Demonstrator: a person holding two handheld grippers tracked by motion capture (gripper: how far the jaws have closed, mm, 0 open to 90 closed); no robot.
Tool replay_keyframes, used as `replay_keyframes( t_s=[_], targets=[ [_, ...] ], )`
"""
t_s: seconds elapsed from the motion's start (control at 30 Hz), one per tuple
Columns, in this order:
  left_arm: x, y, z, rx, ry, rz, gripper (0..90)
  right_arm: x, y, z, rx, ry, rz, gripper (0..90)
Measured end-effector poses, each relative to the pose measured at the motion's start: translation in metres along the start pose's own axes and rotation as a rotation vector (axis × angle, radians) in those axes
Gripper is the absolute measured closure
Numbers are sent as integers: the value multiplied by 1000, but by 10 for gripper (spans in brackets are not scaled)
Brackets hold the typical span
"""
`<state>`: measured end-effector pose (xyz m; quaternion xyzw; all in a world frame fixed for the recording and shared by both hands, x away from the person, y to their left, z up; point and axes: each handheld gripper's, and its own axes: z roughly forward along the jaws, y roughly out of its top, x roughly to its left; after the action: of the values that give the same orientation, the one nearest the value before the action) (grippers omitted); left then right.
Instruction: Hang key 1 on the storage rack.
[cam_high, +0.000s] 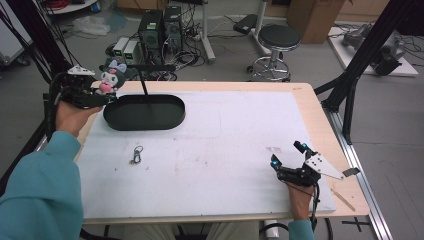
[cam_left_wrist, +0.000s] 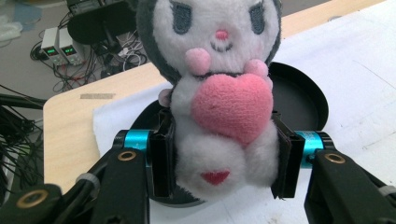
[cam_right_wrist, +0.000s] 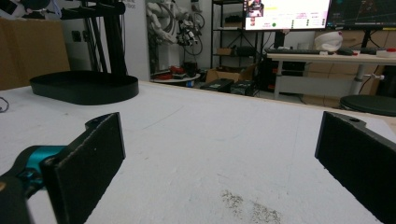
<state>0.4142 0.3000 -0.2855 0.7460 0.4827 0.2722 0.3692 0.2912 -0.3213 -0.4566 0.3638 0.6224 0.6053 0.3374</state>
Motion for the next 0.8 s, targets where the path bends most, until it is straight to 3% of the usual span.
replay_keyframes(
  t_s=[0.4, 0.8],
  targets=[
    [0, 7, 5, 7, 4, 7, 529, 0, 0, 0, -2, -1, 0, 7],
    [4, 7, 10, -6, 20, -20, 527, 0, 0, 0, -3, -2, -7, 7]
  ],
)
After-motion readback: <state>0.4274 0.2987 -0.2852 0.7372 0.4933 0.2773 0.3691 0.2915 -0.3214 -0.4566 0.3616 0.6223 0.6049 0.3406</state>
